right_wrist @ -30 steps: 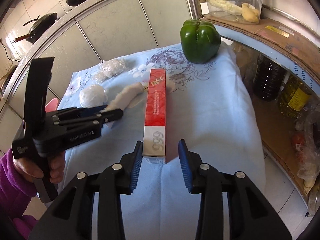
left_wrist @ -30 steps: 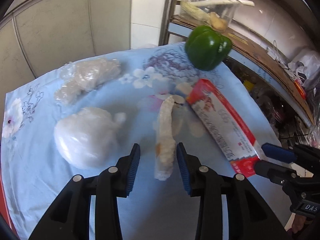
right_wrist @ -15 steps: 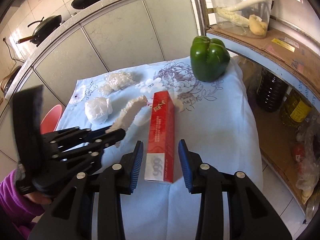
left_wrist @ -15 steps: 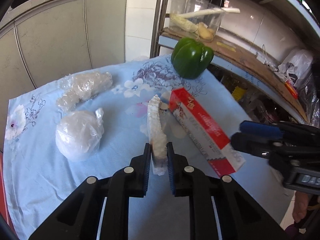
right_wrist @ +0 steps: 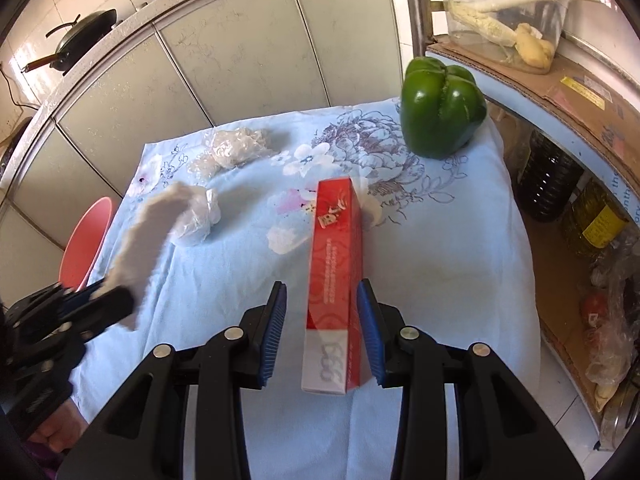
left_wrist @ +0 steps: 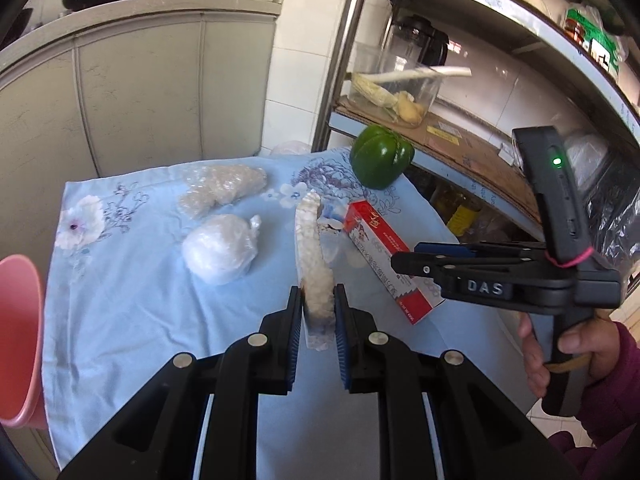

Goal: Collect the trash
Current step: 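Grasp the white foam strip with the left tool while the right tool grasps the red box, then carry the foam strip and red box over the pink bin and open both tools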

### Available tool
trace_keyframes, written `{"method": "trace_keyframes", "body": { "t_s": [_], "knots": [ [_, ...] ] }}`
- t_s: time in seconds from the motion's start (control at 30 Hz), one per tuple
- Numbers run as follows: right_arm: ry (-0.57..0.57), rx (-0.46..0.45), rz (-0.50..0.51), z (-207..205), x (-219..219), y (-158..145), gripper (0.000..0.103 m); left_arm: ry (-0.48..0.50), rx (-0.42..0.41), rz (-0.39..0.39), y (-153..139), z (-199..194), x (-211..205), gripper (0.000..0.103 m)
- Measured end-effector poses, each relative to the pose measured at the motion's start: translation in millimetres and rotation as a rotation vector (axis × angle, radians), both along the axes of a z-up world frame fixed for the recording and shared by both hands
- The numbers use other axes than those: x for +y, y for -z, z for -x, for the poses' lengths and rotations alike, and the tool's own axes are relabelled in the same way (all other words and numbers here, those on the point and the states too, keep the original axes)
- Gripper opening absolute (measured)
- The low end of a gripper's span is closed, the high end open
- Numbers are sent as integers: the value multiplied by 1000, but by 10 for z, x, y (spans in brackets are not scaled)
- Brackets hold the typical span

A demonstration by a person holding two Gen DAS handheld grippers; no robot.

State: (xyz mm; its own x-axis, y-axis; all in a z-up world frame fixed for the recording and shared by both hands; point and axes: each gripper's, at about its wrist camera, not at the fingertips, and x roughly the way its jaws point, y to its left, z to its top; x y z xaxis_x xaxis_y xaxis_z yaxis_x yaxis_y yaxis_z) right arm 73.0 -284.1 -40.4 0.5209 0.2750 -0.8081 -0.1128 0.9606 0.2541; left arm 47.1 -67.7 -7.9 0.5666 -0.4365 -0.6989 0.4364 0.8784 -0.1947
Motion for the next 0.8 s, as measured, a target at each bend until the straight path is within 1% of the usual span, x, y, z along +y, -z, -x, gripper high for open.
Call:
{"method": "trace_keyframes", "body": {
  "t_s": [0.17, 0.33, 0.37, 0.4, 0.47, 0.63, 0.8],
  "knots": [
    [10, 6, 41, -74, 62, 52, 37, -59, -19, 4, -33, 94, 240, 15],
    [15, 18, 45, -96, 70, 130, 37, -114, -23, 17, -50, 185, 456, 15],
    [18, 19, 45, -95, 66, 140, 35, -125, -23, 20, -51, 199, 496, 15],
    [23, 17, 45, -88, 55, 147, 27, -136, -24, 25, -53, 210, 534, 15],
    [29, 17, 33, -71, 30, 141, 27, -153, -25, 32, -64, 220, 585, 15],
    [28, -26, -1, 68, 12, -32, 27, -188, -44, 48, -99, 259, 720, 15],
    [-40, -81, -25, 164, 220, -274, 27, -242, -66, 58, -133, 295, 884, 15]
  ]
}}
